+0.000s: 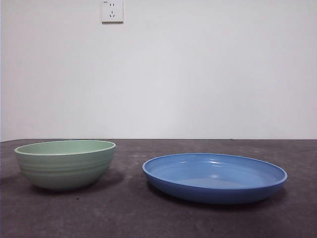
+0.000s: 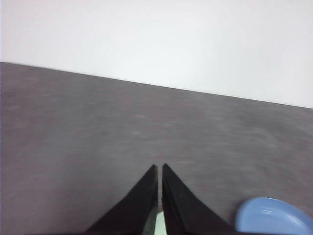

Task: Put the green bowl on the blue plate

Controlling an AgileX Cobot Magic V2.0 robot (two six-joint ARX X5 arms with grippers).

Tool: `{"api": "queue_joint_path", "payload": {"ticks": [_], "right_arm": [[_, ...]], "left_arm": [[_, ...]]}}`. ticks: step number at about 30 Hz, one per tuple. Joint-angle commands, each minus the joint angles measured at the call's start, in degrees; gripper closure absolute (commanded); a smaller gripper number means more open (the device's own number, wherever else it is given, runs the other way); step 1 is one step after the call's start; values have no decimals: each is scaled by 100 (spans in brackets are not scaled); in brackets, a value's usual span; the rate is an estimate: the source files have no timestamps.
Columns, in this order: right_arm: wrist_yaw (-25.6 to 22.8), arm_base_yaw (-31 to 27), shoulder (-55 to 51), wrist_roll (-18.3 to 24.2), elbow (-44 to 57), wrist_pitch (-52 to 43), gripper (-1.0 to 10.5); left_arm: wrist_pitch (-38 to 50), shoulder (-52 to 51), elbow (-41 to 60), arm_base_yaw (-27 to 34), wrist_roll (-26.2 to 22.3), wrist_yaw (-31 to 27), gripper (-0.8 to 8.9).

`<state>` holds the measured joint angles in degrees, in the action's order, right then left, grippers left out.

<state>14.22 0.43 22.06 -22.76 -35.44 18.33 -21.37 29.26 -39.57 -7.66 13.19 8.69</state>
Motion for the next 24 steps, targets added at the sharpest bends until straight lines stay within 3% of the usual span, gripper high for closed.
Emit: {"api": "queue_joint_path", "payload": {"ticks": [1, 13, 18, 24], "right_arm": [[457, 20, 498, 142, -531, 164, 934], [2179, 114, 2146, 1355, -2304, 1847, 934], [2214, 518, 2396, 1773, -2645, 2302, 934], [2179, 892, 2389, 2118, -2656, 2500, 933]], "left_arm": [[-247, 483, -568, -42, 42, 505, 798], [-1307, 1816, -2142, -258, -385, 2063, 798], [-1462, 2022, -2323, -455, -522, 2441, 796], [-1482, 2055, -2323, -636, -522, 2457, 785]]}}
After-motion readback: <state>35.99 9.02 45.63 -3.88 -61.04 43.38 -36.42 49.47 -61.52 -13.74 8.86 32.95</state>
